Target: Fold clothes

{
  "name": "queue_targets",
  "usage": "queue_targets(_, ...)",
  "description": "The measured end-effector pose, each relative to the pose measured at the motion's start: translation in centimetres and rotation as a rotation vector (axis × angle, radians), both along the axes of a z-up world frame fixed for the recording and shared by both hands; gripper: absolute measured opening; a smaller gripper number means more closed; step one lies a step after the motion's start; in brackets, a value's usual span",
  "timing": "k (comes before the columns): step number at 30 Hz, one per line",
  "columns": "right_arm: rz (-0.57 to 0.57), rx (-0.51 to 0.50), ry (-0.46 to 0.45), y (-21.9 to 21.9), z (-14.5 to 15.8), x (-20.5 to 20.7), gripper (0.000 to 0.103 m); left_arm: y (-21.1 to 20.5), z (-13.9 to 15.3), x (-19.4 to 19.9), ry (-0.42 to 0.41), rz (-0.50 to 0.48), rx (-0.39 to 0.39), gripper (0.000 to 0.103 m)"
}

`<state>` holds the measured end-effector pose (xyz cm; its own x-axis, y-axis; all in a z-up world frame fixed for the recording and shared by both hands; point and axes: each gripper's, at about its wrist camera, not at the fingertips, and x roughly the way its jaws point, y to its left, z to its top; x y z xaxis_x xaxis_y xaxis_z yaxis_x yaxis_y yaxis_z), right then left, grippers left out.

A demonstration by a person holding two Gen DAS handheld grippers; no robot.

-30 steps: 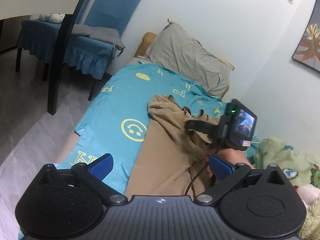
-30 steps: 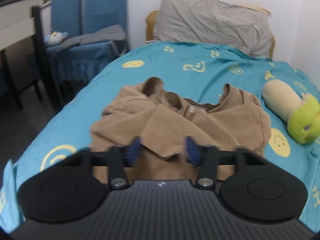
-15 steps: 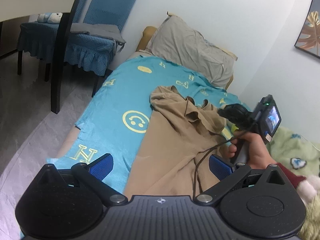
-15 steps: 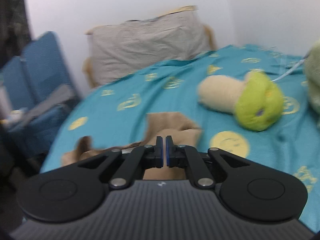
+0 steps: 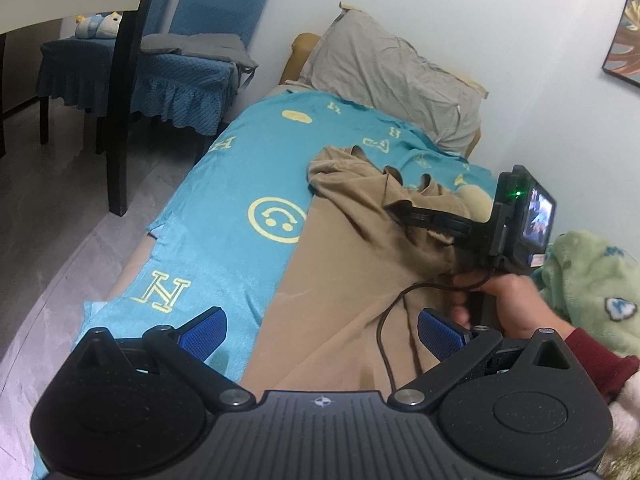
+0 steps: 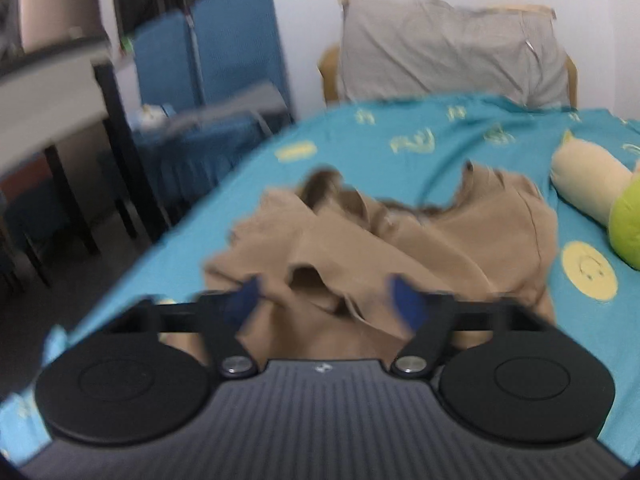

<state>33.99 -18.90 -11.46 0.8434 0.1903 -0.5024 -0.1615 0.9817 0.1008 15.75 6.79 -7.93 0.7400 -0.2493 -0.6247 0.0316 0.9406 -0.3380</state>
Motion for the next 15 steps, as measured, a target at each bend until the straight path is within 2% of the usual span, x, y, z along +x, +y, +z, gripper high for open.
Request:
queue_targets(1,-0.020,-0.021,0.018,0.0,-0.2,0.3,0.007,-0.1,-0.1,0.1,0.003,0.001,0.003,0.102)
queue_targets(2,-0.044,-0.010,0.004,-0.6,-0.1,0.3,0.007,-0.1,-0.2,0.1,0.005,-0.001,0.004,0.102)
queue_targets(4,-0.115,0.074,-0.041,-2.7,0.5,0.4,0.006,-0.2,-0.3,0.1,0.000,-0.009,0.002,0.102)
queue_targets(7,-0.240,0.210,-0.036,-5.5,0.4,1.2,0.006,-0.5,-0.4,0.0,-0.009,-0.037,0.003,0.100)
queue_targets(9,-0.339,0.249,-0.009,-6.8,-0.2,2.0,0.006,-0.7,-0.6,-0.1,-0.011,-0.047,0.015,0.100)
queue_targets(12,-0.442,0.383,0.082,-9.2,-2.2,3.5,0.007,-0.9,-0.8,0.2,-0.012,-0.050,0.034,0.100)
queue_targets(15,-0.464,0.453,0.123,-10.1,-2.3,3.0,0.008,-1.0,-0.9,0.4,-0.019,-0.040,0.061,0.100)
